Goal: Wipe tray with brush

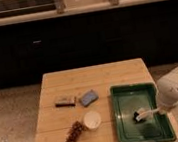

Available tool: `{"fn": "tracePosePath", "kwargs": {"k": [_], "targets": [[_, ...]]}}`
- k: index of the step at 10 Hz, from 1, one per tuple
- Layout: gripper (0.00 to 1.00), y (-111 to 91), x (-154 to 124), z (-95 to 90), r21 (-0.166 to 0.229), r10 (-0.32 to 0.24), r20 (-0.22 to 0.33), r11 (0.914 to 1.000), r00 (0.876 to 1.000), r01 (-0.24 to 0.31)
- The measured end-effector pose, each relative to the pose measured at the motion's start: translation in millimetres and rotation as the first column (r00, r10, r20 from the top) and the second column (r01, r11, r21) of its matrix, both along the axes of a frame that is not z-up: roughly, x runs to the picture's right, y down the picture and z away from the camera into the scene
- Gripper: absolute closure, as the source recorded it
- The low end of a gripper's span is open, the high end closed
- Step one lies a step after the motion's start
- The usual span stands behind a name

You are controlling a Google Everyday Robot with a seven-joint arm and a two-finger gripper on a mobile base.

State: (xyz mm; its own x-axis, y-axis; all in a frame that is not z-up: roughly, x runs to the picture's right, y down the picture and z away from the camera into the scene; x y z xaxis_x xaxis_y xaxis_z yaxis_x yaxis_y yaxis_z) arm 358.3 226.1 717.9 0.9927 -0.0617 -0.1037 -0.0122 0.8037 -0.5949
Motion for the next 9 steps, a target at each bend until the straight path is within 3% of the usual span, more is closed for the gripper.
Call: {"fn": "tracePosePath", "kwargs": {"k": [4,9], "targets": [[1.00,-38,-2,14.9,0.032,0.008,0.002,0.9994,1.000,-0.009],[1.00,-53,-48,23.6,0.028,-0.059,0.125,0.9981,0.990,0.056]]}}
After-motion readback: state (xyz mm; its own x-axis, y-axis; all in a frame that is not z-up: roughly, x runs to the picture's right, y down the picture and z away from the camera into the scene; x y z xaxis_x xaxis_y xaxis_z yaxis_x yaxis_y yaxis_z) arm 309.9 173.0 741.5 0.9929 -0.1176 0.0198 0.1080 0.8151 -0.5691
